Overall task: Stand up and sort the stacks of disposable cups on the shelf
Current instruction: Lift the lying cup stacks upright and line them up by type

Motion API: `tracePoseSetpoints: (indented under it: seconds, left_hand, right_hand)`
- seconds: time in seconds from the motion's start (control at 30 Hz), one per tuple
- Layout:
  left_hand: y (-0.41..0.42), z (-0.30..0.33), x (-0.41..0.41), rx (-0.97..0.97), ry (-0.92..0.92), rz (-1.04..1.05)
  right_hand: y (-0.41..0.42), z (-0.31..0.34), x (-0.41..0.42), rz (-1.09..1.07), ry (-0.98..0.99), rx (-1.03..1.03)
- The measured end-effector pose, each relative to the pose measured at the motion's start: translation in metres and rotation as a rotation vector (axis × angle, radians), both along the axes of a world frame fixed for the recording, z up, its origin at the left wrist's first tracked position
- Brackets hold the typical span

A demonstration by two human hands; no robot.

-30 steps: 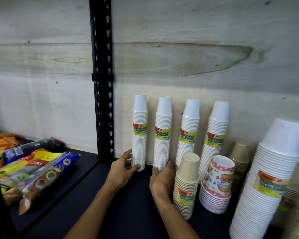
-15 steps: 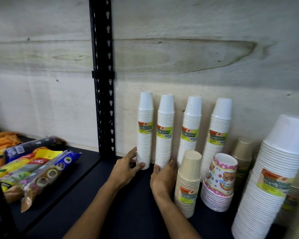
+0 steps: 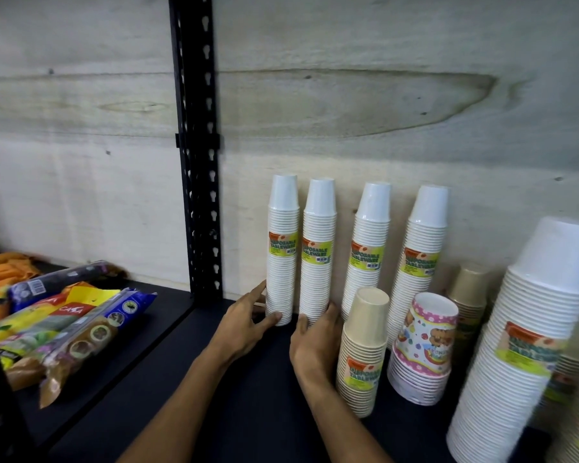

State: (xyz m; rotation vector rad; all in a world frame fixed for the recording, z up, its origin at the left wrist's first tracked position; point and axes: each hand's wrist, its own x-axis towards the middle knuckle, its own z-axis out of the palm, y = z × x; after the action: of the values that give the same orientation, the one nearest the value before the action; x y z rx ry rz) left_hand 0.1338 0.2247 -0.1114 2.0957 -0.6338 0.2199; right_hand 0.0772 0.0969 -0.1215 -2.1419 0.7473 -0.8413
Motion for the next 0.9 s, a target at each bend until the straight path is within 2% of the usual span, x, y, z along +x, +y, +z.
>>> tracePoseSetpoints:
  seconds: [0.7,0.9]
  left_hand:
    - [-0.001,0.003,-0.005,-0.009,0.022,0.020]
    - [0.000,0.002,-0.008,0.053,-0.016,0.068]
  right_hand:
    - [0.005,0.005,-0.005,0.002,0.057,0.001]
    - [0.009,0.014,-0.023,0.022,0.107,-0.036]
